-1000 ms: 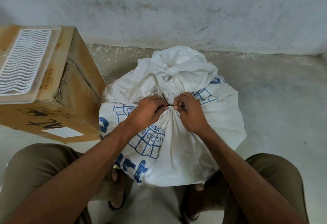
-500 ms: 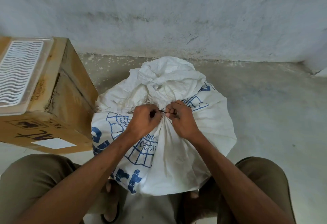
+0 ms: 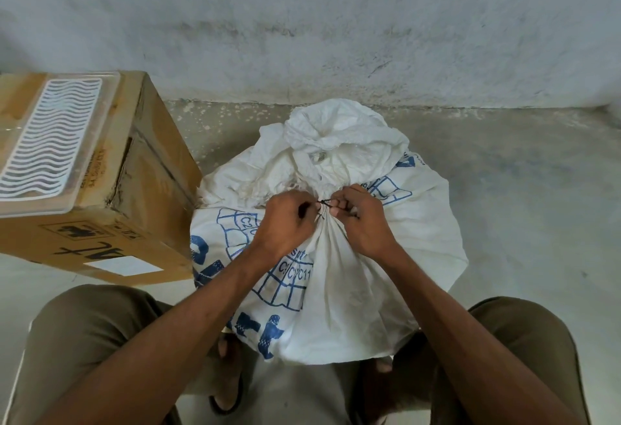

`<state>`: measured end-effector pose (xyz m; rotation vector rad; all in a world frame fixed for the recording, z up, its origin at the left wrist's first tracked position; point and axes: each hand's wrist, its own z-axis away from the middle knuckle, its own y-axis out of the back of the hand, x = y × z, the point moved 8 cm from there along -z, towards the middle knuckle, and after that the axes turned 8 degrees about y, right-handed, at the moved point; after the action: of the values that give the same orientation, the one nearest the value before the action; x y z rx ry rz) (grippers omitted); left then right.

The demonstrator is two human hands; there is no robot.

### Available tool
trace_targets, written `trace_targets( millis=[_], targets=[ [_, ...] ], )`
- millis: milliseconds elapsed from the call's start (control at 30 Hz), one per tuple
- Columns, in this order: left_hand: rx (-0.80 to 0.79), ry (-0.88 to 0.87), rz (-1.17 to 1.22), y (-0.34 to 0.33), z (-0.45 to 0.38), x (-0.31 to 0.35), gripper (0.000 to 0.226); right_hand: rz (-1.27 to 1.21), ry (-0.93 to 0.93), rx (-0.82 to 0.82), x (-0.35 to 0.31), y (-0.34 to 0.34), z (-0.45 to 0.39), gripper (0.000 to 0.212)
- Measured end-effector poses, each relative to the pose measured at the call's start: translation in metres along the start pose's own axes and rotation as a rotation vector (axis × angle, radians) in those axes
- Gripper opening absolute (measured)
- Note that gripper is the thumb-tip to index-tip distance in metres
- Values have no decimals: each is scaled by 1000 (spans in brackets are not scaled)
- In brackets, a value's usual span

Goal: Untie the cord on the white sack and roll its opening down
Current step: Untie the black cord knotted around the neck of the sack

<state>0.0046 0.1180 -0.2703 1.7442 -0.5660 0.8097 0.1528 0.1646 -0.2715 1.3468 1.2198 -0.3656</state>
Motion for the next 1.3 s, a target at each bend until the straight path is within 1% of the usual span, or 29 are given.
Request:
trace_targets(
  millis=[67,100,133,167,267,300,333,367,400,433,533,567,600,633,667,767,800,833,867,900,933,967,1033,1067,1100,1133,1167,1267,1300],
  targets=[
    [48,267,253,-2,0,-17,7,22,10,1,-1,1,-1,16],
    [60,353,346,-4,2,-23,7,36,14,-1,-2,1,-2,16],
    [53,374,373,-4,2,-24,6,42,15,-1,-2,1,-2,15],
    [32,318,319,-2,1,-21,6,38,9,2,-1,1,-2,15],
    [-15,-90,-98,5,0,8,9,-3,-24,6,1,1,-2,13],
    [-18,-186,-199,4,0,12,12,-7,-29,4,1,0,-2,12],
    [-21,-228,-243,4,1,13,14,-5,-31,1,2,0,-2,12],
    [-19,-230,-236,4,1,14,15,-1,-29,0,2,-1,-3,11],
    [-21,-180,-180,4,1,13,14,2,-25,0,2,-1,-2,12],
    [-21,-81,-83,4,0,10,12,3,-18,0,1,-1,-2,12],
    [2,391,286,1,-5,-22,7,12,-1,2,-2,1,-2,18],
    [-9,504,381,-2,-4,-32,9,15,6,3,-2,1,-2,20],
    [-31,552,416,-4,-4,-36,9,16,10,4,-3,1,-2,22],
    [-49,527,389,-3,-5,-34,9,16,10,6,-3,2,-2,21],
    [-55,424,294,1,-7,-26,7,12,3,11,-2,1,-2,19],
    [-27,-86,-98,8,-5,9,10,-17,-17,22,0,2,-3,12],
    [-34,-186,-171,6,-2,14,13,-17,-17,20,0,2,-3,12],
    [-49,-218,-179,4,-1,15,15,-17,-15,15,-1,2,-3,12],
    [-59,-194,-142,3,-2,13,15,-14,-14,10,-1,1,-3,12],
    [-57,-122,-71,4,-3,10,13,-11,-11,9,-2,1,-2,13],
    [-39,-1,21,5,-5,3,11,-6,-7,9,-2,1,-2,15],
    [-15,156,139,5,-6,-6,9,-3,0,10,-3,1,-2,18],
    [8,520,479,-2,-4,-33,9,-3,10,12,-4,1,-2,20],
    [1,651,617,-7,-1,-41,11,-7,7,13,-3,1,-2,19],
    [-13,689,663,-9,1,-44,11,-8,3,12,-2,1,-2,18],
    [-25,641,611,-7,-1,-41,10,-7,-1,10,-2,1,-2,18],
    [-40,529,498,-2,-4,-33,8,-6,-5,10,-1,1,-2,17],
    [-57,82,70,10,-8,3,9,-17,-14,16,0,2,-2,13],
    [-52,-37,-62,11,-8,11,9,-21,-13,15,0,2,-3,13]
  ],
)
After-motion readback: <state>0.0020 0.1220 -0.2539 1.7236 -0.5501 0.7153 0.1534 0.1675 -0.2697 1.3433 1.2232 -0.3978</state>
